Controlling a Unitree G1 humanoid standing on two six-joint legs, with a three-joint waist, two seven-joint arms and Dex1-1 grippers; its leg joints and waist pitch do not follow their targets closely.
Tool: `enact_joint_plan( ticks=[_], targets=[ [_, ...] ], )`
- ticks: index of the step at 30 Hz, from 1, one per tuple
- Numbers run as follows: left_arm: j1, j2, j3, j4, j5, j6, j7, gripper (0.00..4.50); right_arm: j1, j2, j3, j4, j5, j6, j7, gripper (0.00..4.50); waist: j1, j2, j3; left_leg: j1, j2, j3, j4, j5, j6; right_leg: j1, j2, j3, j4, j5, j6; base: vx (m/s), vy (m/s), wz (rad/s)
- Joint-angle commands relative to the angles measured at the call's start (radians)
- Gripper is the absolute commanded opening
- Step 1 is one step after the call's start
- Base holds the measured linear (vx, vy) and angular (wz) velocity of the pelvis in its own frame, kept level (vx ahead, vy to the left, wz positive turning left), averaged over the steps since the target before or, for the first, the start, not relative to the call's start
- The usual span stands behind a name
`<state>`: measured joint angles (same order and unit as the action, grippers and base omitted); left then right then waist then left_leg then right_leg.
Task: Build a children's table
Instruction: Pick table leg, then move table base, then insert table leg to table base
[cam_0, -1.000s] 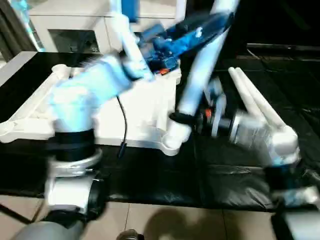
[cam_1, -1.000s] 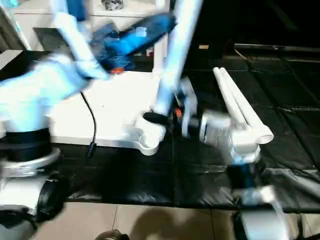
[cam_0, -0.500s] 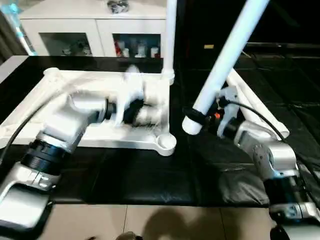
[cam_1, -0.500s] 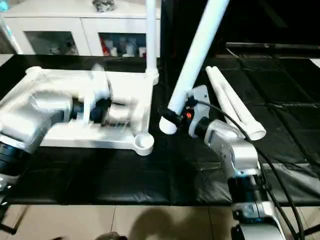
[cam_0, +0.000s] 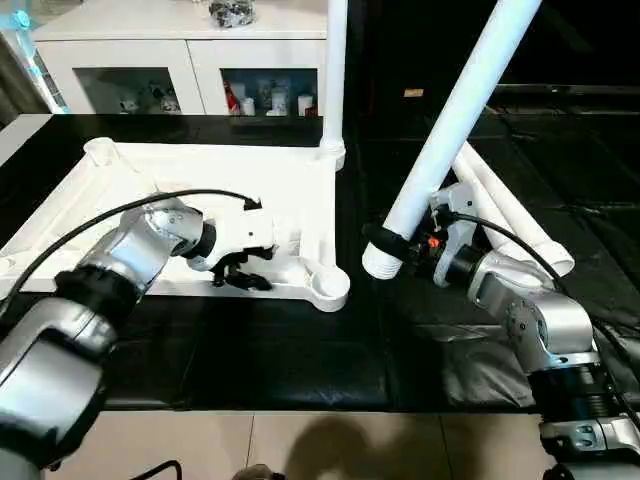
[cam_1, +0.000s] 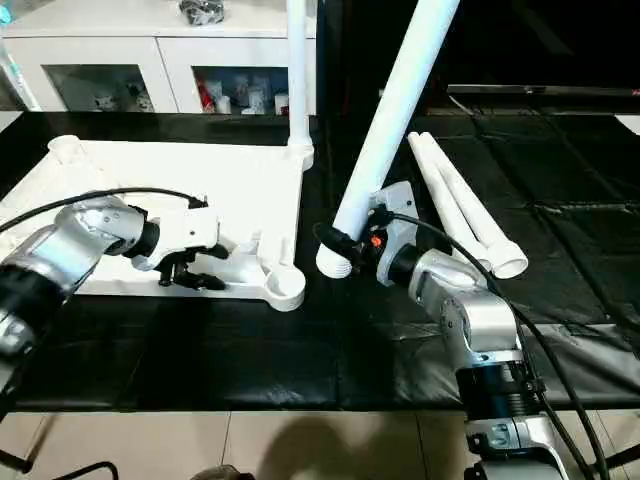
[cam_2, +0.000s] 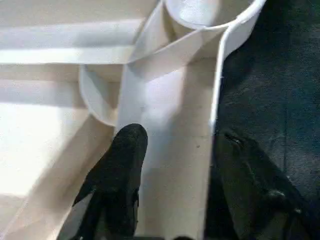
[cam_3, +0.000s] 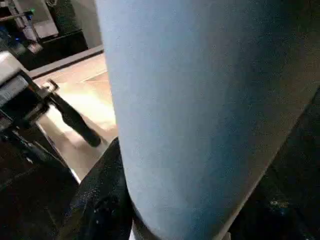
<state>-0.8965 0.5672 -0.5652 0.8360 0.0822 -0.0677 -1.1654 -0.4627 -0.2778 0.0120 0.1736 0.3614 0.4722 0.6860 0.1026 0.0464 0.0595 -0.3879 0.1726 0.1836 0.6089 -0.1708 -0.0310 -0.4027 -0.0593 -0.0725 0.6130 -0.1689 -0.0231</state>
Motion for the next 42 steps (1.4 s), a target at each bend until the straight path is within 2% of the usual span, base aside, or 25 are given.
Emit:
enact_joint_plan(
  ticks=[1,2,9,10,11,12,14,20,25,26,31,35,39,42],
  targets=[
    [-0.015,-0.006,0.016,0.019,-0.009,-0.023,-0.017,2.22,0.008,0.0,0.015,-0.031,0.003,0.003,0.005,1.93,0.004,0.01,-0.084,0.027,0.059,-0.031,-0.069,-0.226,-0.032,0.052,-0.098,0.054,-0.067,-0.194,-0.206,0.0,0.0,0.0],
    [-0.017,-0.012,0.017,0.034,-0.006,-0.038,-0.017,2.07,0.009,0.0,0.017,-0.03,0.002,0.003,0.007,1.93,0.005,0.007,-0.082,0.027,0.057,-0.03,-0.069,-0.227,-0.028,0.052,-0.097,0.053,-0.068,-0.198,-0.209,0.0,0.0,0.0],
    [-0.035,-0.053,0.041,0.143,0.008,-0.11,-0.046,1.53,0.007,-0.002,0.02,-0.037,-0.001,0.011,0.01,1.93,0.012,0.006,-0.082,0.027,0.059,-0.03,-0.069,-0.228,-0.025,0.052,-0.099,0.054,-0.07,-0.22,-0.202,0.0,0.0,0.0],
    [-0.035,-0.054,0.042,0.145,0.008,-0.111,-0.047,1.41,0.007,-0.002,0.02,-0.038,-0.001,0.011,0.01,1.93,0.013,0.006,-0.082,0.027,0.059,-0.03,-0.069,-0.228,-0.025,0.051,-0.1,0.054,-0.071,-0.22,-0.202,0.0,0.0,0.0],
    [-0.038,-0.061,0.047,0.161,0.009,-0.111,-0.058,1.34,0.009,-0.004,0.019,-0.038,-0.001,0.011,0.011,1.93,0.013,0.012,-0.083,0.028,0.06,-0.031,-0.069,-0.231,-0.027,0.051,-0.101,0.054,-0.07,-0.217,-0.205,0.0,0.0,0.0],
    [-0.039,-0.062,0.047,0.162,0.009,-0.111,-0.058,1.34,0.009,-0.004,0.019,-0.038,-0.001,0.011,0.011,1.93,0.011,0.007,-0.082,0.027,0.059,-0.029,-0.069,-0.23,-0.025,0.051,-0.099,0.054,-0.072,-0.215,-0.204,0.0,0.0,0.0],
    [-0.044,-0.068,0.049,0.178,0.013,-0.116,-0.064,1.13,0.01,-0.007,0.019,-0.038,-0.001,0.012,0.012,1.93,0.013,0.005,-0.082,0.027,0.059,-0.029,-0.069,-0.228,-0.024,0.052,-0.101,0.055,-0.069,-0.207,-0.21,0.0,0.0,0.0],
    [-0.049,-0.08,0.068,0.215,0.015,-0.116,-0.088,0.67,0.006,-0.01,0.024,-0.035,-0.003,0.011,0.013,1.93,0.013,0.006,-0.081,0.028,0.06,-0.03,-0.07,-0.233,-0.023,0.052,-0.101,0.054,-0.071,-0.216,-0.21,0.0,0.0,0.0],
    [-0.049,-0.098,0.1,0.217,-0.012,-0.046,-0.132,0.37,0.001,-0.013,0.022,-0.027,-0.004,0.011,0.014,1.93,0.015,0.004,-0.082,0.027,0.06,-0.029,-0.069,-0.224,-0.018,0.053,-0.103,0.054,-0.071,-0.217,-0.217,0.0,0.0,0.0],
    [-0.044,-0.105,0.109,0.206,-0.029,-0.007,-0.158,0.21,0.0,-0.013,0.021,-0.026,-0.003,0.012,0.013,1.93,0.015,0.005,-0.082,0.027,0.06,-0.029,-0.069,-0.22,-0.016,0.052,-0.102,0.054,-0.07,-0.213,-0.219,0.0,0.0,0.0],
    [-0.013,-0.132,0.124,0.164,-0.055,0.098,-0.196,0.03,-0.012,-0.01,0.012,-0.013,0.001,0.013,0.006,1.93,0.016,0.003,-0.082,0.026,0.061,-0.027,-0.068,-0.207,-0.009,0.053,-0.104,0.054,-0.067,-0.185,-0.236,0.0,0.0,0.0],
    [0.007,-0.188,0.17,0.132,-0.086,0.23,-0.126,0.0,-0.026,-0.007,0.005,-0.007,0.008,0.026,-0.002,1.93,0.014,0.0,-0.079,0.026,0.059,-0.026,-0.067,-0.216,-0.003,0.055,-0.104,0.053,-0.073,-0.219,-0.237,0.0,0.0,0.0],
    [0.011,-0.253,0.242,0.11,-0.118,0.372,0.031,0.0,-0.034,0.002,-0.004,-0.007,0.019,0.039,-0.011,1.93,0.012,-0.003,-0.078,0.024,0.057,-0.028,-0.067,-0.221,0.004,0.057,-0.102,0.052,-0.079,-0.264,-0.215,0.0,0.0,0.0],
    [0.038,-0.26,0.244,0.06,-0.114,0.387,0.056,0.0,-0.038,0.003,-0.003,-0.004,0.017,0.042,-0.015,1.93,0.01,-0.004,-0.08,0.022,0.057,-0.03,-0.067,-0.206,0.01,0.058,-0.103,0.052,-0.08,-0.261,-0.209,0.0,0.0,0.0]
  ],
)
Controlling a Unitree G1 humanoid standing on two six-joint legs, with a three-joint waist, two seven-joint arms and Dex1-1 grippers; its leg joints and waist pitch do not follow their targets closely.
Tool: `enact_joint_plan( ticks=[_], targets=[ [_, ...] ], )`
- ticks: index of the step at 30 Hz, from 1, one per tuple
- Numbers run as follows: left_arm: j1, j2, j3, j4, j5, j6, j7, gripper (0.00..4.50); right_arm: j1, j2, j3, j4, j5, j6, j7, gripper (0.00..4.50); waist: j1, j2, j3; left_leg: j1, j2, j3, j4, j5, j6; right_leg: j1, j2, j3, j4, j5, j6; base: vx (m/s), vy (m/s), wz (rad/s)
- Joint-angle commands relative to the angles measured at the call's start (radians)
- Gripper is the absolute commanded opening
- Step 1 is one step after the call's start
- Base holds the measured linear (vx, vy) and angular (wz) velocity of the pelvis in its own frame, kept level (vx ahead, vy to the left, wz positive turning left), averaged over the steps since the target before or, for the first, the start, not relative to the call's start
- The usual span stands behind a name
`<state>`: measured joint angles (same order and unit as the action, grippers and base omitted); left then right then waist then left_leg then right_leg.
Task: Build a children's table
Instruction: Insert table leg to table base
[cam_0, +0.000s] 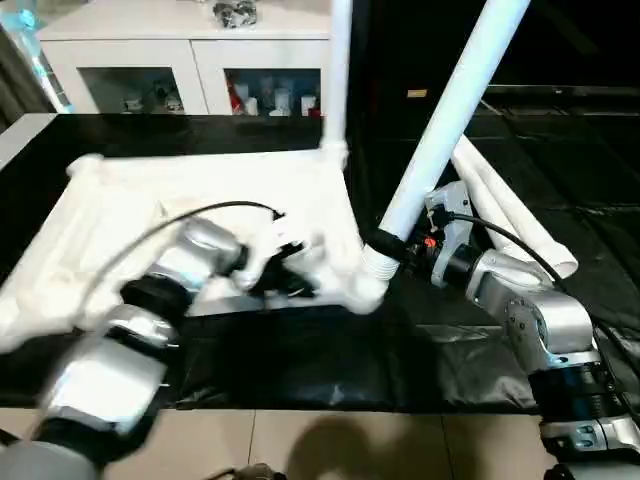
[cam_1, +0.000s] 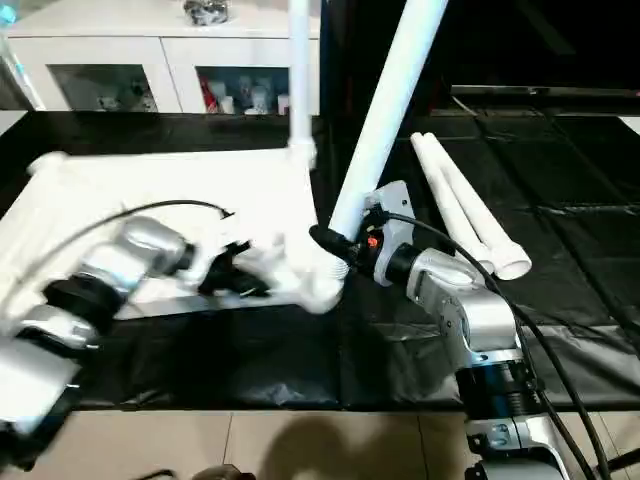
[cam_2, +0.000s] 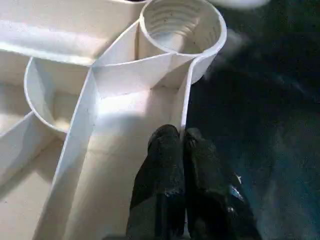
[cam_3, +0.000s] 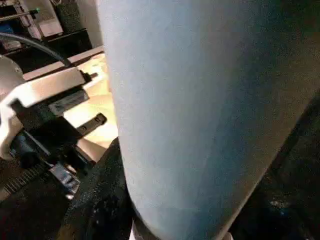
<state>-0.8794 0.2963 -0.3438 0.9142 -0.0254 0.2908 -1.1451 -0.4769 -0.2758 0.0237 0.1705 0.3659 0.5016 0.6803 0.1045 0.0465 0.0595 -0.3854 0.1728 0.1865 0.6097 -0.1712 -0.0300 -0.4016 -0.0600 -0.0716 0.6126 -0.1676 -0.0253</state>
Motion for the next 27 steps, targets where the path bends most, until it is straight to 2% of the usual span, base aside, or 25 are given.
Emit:
enact_joint_plan(
  ticks=[1,2,5,7,8,9,13,17,21,23,25,27],
  targets=[
    [0.029,0.013,0.02,-0.033,0.001,0.03,0.04,0.0,-0.024,0.002,-0.015,0.0,0.013,0.014,-0.01,1.93,0.007,0.001,-0.08,0.019,0.057,-0.034,-0.068,-0.202,0.011,0.056,-0.101,0.051,-0.079,-0.256,-0.207,0.0,0.0,0.0],
    [0.064,0.029,0.002,-0.087,0.032,-0.035,0.041,0.0,-0.027,0.003,-0.017,0.003,0.012,0.017,-0.014,1.93,0.003,0.002,-0.081,0.018,0.058,-0.035,-0.069,-0.201,0.012,0.056,-0.099,0.051,-0.08,-0.243,-0.203,0.0,0.0,0.0],
    [0.103,0.05,-0.014,-0.145,0.059,-0.131,0.037,0.0,-0.027,0.001,-0.015,0.006,0.005,0.01,-0.014,1.93,0.0,0.002,-0.082,0.018,0.056,-0.033,-0.069,-0.194,0.018,0.056,-0.097,0.05,-0.079,-0.225,-0.198,0.0,0.0,0.0],
    [0.118,0.061,-0.022,-0.165,0.063,-0.162,0.018,0.0,-0.026,0.004,-0.02,0.011,0.0,-0.009,-0.021,1.93,-0.002,0.003,-0.082,0.018,0.058,-0.033,-0.071,-0.195,0.014,0.054,-0.097,0.05,-0.078,-0.22,-0.196,0.0,0.0,0.0],
    [0.135,0.071,-0.027,-0.19,0.064,-0.193,-0.002,0.0,-0.026,0.008,-0.023,0.015,-0.003,-0.029,-0.021,1.93,-0.003,-0.004,-0.082,0.019,0.058,-0.032,-0.072,-0.203,0.012,0.053,-0.097,0.05,-0.079,-0.229,-0.194,0.0,0.0,0.0],
    [0.139,0.071,-0.024,-0.195,0.059,-0.201,-0.008,0.0,-0.026,0.008,-0.021,0.016,-0.009,-0.038,-0.022,1.93,-0.003,0.001,-0.08,0.022,0.058,-0.031,-0.072,-0.213,0.009,0.05,-0.096,0.05,-0.079,-0.243,-0.195,0.0,0.0,0.0],
    [0.158,0.082,-0.022,-0.227,0.05,-0.181,-0.014,0.0,-0.018,0.02,0.0,0.017,-0.04,-0.106,-0.022,1.93,-0.002,-0.002,-0.078,0.023,0.058,-0.03,-0.073,-0.227,0.001,0.048,-0.099,0.052,-0.081,-0.27,-0.189,0.0,0.0,0.0],
    [0.179,0.1,-0.03,-0.249,0.074,-0.226,-0.012,0.0,-0.019,0.02,0.023,0.013,-0.047,-0.094,-0.009,1.93,-0.003,0.0,-0.076,0.023,0.059,-0.031,-0.076,-0.23,0.0,0.046,-0.096,0.053,-0.081,-0.284,-0.18,0.0,0.0,0.0],
    [0.184,0.098,-0.018,-0.257,0.085,-0.23,0.033,0.0,-0.022,0.016,0.034,0.024,-0.046,-0.109,0.023,1.93,-0.002,-0.006,-0.076,0.023,0.06,-0.031,-0.076,-0.233,0.002,0.046,-0.098,0.054,-0.082,-0.293,-0.175,0.0,0.0,0.0],
    [0.18,0.09,-0.001,-0.258,0.057,-0.19,0.01,0.43,-0.018,0.011,0.044,0.023,-0.045,-0.104,0.044,1.93,-0.001,-0.006,-0.075,0.024,0.059,-0.03,-0.075,-0.232,0.003,0.045,-0.098,0.054,-0.082,-0.304,-0.174,0.0,0.0,0.0],
    [0.182,0.094,0.001,-0.265,0.055,-0.186,0.008,0.54,-0.011,0.006,0.053,0.021,-0.052,-0.112,0.054,1.93,-0.002,-0.009,-0.075,0.024,0.06,-0.031,-0.076,-0.232,0.004,0.045,-0.098,0.054,-0.083,-0.315,-0.171,0.0,0.0,0.0],
    [0.183,0.098,-0.001,-0.261,0.069,-0.202,0.023,0.64,-0.009,0.004,0.055,0.02,-0.053,-0.113,0.056,1.93,-0.002,-0.006,-0.076,0.023,0.06,-0.031,-0.076,-0.223,0.006,0.044,-0.098,0.055,-0.081,-0.296,-0.172,0.0,0.0,0.0]
  ],
)
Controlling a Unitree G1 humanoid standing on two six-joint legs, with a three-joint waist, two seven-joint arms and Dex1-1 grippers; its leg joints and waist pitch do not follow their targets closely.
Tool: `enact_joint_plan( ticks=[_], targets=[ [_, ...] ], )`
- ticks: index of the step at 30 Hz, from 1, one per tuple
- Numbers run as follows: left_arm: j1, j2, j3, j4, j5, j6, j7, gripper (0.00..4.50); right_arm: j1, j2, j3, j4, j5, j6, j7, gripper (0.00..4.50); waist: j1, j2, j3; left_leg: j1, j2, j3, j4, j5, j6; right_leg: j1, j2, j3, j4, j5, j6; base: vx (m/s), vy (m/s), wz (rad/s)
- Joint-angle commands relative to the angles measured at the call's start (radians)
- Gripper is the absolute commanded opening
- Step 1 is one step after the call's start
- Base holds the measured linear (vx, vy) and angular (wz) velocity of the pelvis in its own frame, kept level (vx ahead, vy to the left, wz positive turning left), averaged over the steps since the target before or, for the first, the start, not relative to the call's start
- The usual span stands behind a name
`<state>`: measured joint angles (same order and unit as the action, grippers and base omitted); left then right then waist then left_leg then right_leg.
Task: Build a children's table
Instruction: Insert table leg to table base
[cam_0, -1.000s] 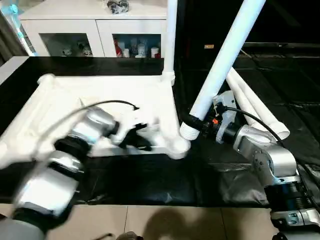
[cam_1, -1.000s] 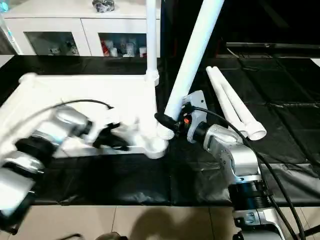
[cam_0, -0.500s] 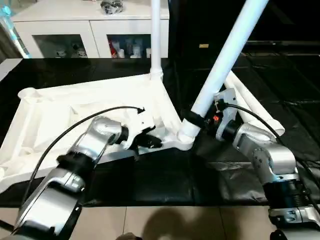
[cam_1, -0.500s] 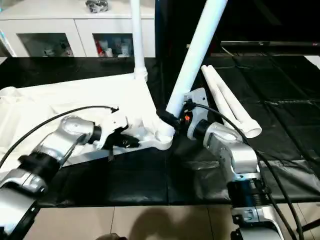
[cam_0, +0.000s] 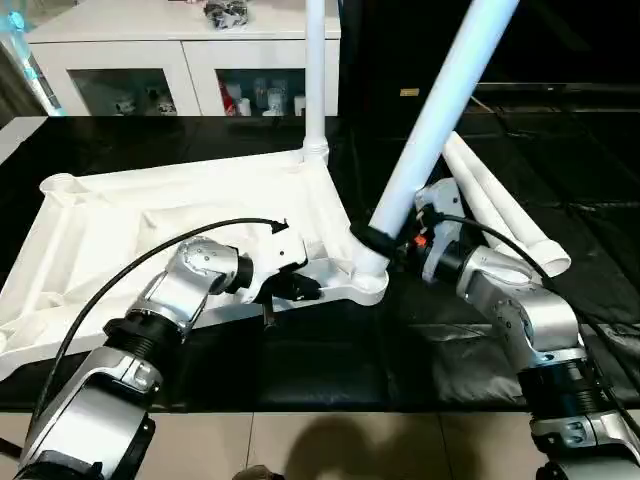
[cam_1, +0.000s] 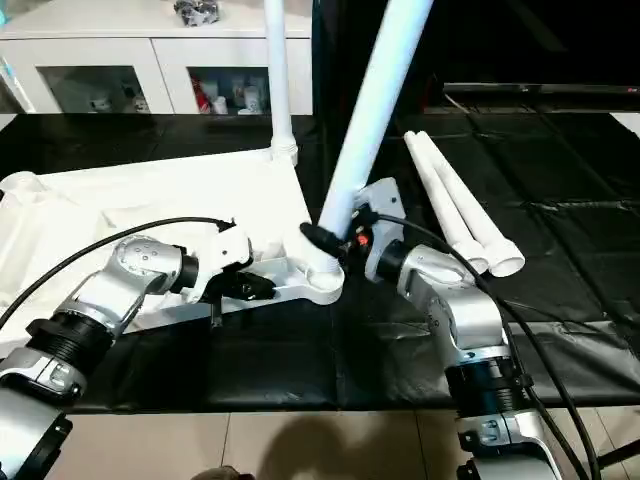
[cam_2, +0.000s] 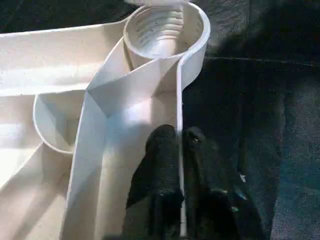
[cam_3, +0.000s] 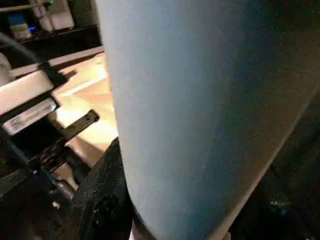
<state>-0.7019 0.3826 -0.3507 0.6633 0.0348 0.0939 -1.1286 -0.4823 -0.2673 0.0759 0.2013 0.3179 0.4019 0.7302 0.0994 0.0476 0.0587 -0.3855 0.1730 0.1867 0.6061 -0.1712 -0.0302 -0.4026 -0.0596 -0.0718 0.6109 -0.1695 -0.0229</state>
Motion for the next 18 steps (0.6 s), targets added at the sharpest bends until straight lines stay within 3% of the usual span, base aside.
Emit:
enact_joint_plan(
  ticks=[1,8,11,17,18],
  targets=[
    [0.006,0.014,0.007,0.002,0.021,-0.024,0.02,0.64,-0.001,-0.004,0.004,-0.011,-0.006,-0.014,0.006,1.93,0.004,-0.005,-0.076,0.023,0.06,-0.032,-0.072,-0.223,0.006,0.045,-0.098,0.055,-0.079,-0.292,-0.175,0.0,0.0,0.0],
    [0.009,0.029,0.001,-0.002,0.015,-0.013,-0.024,0.72,0.005,-0.01,0.005,-0.015,-0.003,-0.001,0.021,1.93,0.004,-0.007,-0.075,0.022,0.059,-0.031,-0.073,-0.229,0.005,0.045,-0.098,0.055,-0.081,-0.306,-0.17,0.0,0.0,0.0],
    [0.013,0.038,-0.009,-0.007,0.021,-0.009,-0.039,0.35,0.006,-0.012,0.007,-0.015,-0.004,-0.004,0.022,1.93,0.004,-0.005,-0.075,0.023,0.059,-0.031,-0.073,-0.229,0.003,0.044,-0.098,0.055,-0.081,-0.305,-0.17,0.0,0.0,0.0],
    [0.031,0.058,-0.021,-0.037,0.025,0.005,-0.073,0.35,0.006,-0.012,0.009,-0.007,-0.011,-0.008,0.023,1.93,0.004,-0.005,-0.075,0.024,0.061,-0.031,-0.074,-0.23,0.001,0.043,-0.098,0.055,-0.078,-0.292,-0.177,0.0,0.0,0.0],
    [0.03,0.053,-0.014,-0.034,0.021,0.008,-0.066,0.19,0.004,-0.011,0.009,-0.004,-0.012,-0.009,0.024,1.93,0.003,-0.005,-0.075,0.023,0.06,-0.031,-0.074,-0.23,0.001,0.043,-0.098,0.056,-0.078,-0.289,-0.177,0.0,0.0,0.0]
  ],
)
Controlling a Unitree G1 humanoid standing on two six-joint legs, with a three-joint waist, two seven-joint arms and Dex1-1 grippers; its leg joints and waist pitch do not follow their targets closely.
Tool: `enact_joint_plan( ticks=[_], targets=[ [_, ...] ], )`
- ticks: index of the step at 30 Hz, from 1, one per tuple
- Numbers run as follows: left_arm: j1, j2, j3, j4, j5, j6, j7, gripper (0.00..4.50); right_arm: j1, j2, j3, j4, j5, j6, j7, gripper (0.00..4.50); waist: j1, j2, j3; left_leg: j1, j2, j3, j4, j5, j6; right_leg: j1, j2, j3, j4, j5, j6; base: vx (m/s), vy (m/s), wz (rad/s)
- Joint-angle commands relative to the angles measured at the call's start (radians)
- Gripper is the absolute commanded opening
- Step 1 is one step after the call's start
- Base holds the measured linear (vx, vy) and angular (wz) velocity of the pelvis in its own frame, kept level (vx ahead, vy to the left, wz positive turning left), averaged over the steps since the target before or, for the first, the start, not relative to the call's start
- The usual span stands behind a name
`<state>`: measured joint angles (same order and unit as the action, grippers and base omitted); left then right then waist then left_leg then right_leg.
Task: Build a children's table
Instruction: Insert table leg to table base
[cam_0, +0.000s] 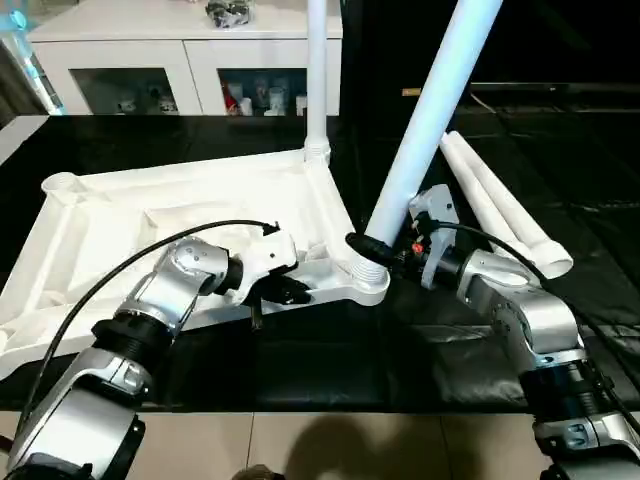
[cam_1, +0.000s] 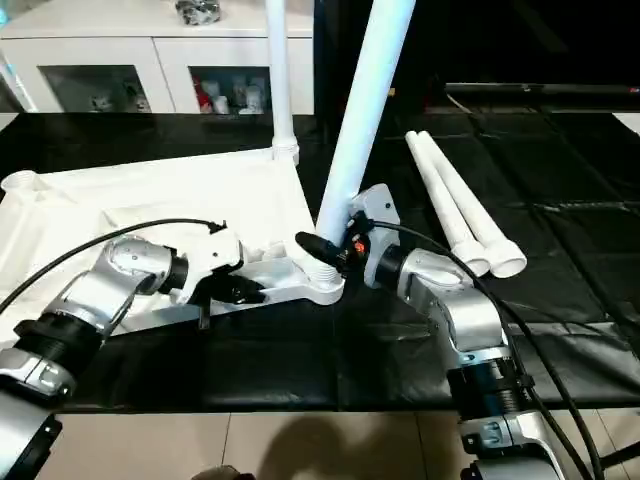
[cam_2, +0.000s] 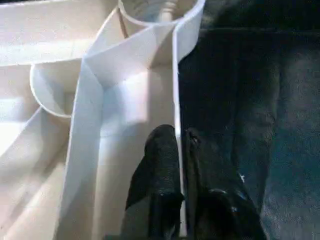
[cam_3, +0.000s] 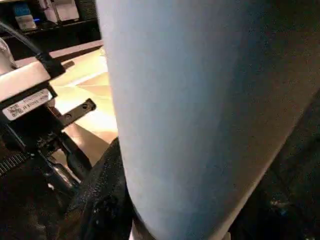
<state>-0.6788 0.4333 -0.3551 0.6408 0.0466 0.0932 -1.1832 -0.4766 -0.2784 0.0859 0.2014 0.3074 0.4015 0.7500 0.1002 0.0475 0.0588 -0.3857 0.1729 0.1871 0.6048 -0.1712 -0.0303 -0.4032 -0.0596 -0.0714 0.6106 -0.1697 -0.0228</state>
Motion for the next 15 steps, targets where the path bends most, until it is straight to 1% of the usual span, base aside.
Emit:
enact_joint_plan(
  ticks=[1,2,3,4,5,7,8,9,12,13,15],
  targets=[
    [0.005,-0.001,-0.005,-0.008,0.006,0.011,-0.006,0.19,-0.003,0.0,-0.001,-0.001,-0.003,-0.01,0.005,1.93,0.002,-0.005,-0.075,0.023,0.06,-0.031,-0.073,-0.227,0.002,0.044,-0.098,0.055,-0.078,-0.286,-0.179,0.0,0.0,0.0],
    [0.003,-0.003,-0.001,-0.005,0.004,0.011,-0.003,0.03,-0.004,0.001,0.0,0.001,-0.004,-0.012,0.005,1.93,0.003,-0.006,-0.076,0.023,0.06,-0.03,-0.071,-0.222,0.003,0.045,-0.099,0.056,-0.078,-0.281,-0.18,0.0,0.0,0.0],
    [0.003,-0.003,-0.001,-0.005,0.004,0.011,-0.003,0.01,-0.004,0.001,0.0,0.001,-0.004,-0.012,0.005,1.93,0.003,-0.006,-0.076,0.023,0.06,-0.03,-0.072,-0.219,0.003,0.045,-0.099,0.056,-0.077,-0.278,-0.181,0.0,0.0,0.0],
    [0.002,-0.006,0.002,-0.002,0.0,0.013,-0.005,0.01,-0.005,0.0,0.003,0.008,-0.008,-0.017,0.006,1.93,0.004,-0.01,-0.077,0.022,0.059,-0.03,-0.071,-0.21,0.007,0.046,-0.099,0.055,-0.077,-0.271,-0.182,0.0,0.0,0.0],
    [0.002,-0.007,0.004,-0.002,-0.002,0.014,-0.009,0.01,-0.006,0.0,0.004,0.011,-0.011,-0.02,0.006,1.93,0.004,-0.008,-0.076,0.022,0.059,-0.029,-0.071,-0.209,0.008,0.045,-0.099,0.055,-0.077,-0.273,-0.184,0.0,0.0,0.0],
    [0.003,-0.008,0.005,-0.003,-0.007,0.011,-0.019,0.01,-0.007,-0.006,0.016,0.023,-0.028,-0.026,0.005,1.93,0.005,-0.007,-0.076,0.023,0.059,-0.029,-0.07,-0.211,0.008,0.045,-0.1,0.055,-0.079,-0.285,-0.182,0.0,0.0,0.0],
    [0.004,-0.006,0.005,-0.003,-0.008,0.011,-0.024,0.01,-0.008,-0.009,0.022,0.029,-0.038,-0.03,0.003,1.93,0.004,-0.006,-0.076,0.022,0.059,-0.03,-0.071,-0.21,0.006,0.045,-0.098,0.055,-0.078,-0.285,-0.18,0.0,0.0,0.0],
    [0.006,-0.004,0.004,-0.003,-0.008,0.011,-0.029,0.01,-0.007,-0.015,0.037,0.035,-0.05,-0.022,0.009,1.93,0.004,-0.007,-0.076,0.022,0.059,-0.03,-0.071,-0.21,0.006,0.046,-0.097,0.055,-0.078,-0.282,-0.18,0.0,0.0,0.0],
    [0.005,-0.005,0.004,0.001,-0.008,0.01,-0.028,0.0,-0.007,-0.022,0.048,0.038,-0.061,-0.014,0.009,1.93,0.004,-0.007,-0.075,0.022,0.059,-0.03,-0.071,-0.215,0.006,0.046,-0.098,0.055,-0.079,-0.285,-0.181,0.0,0.0,0.0],
    [0.002,-0.006,0.006,0.006,-0.006,0.012,-0.022,0.0,-0.008,-0.028,0.054,0.043,-0.071,-0.012,0.008,1.93,0.004,-0.011,-0.075,0.022,0.059,-0.03,-0.072,-0.214,0.007,0.047,-0.098,0.055,-0.078,-0.288,-0.178,0.0,0.0,0.0],
    [-0.008,-0.011,0.014,0.024,-0.002,0.018,0.001,0.0,-0.011,-0.032,0.056,0.052,-0.076,-0.013,0.009,1.93,0.005,-0.009,-0.075,0.022,0.06,-0.03,-0.071,-0.21,0.008,0.046,-0.099,0.056,-0.078,-0.287,-0.178,0.0,0.0,0.0]
  ],
)
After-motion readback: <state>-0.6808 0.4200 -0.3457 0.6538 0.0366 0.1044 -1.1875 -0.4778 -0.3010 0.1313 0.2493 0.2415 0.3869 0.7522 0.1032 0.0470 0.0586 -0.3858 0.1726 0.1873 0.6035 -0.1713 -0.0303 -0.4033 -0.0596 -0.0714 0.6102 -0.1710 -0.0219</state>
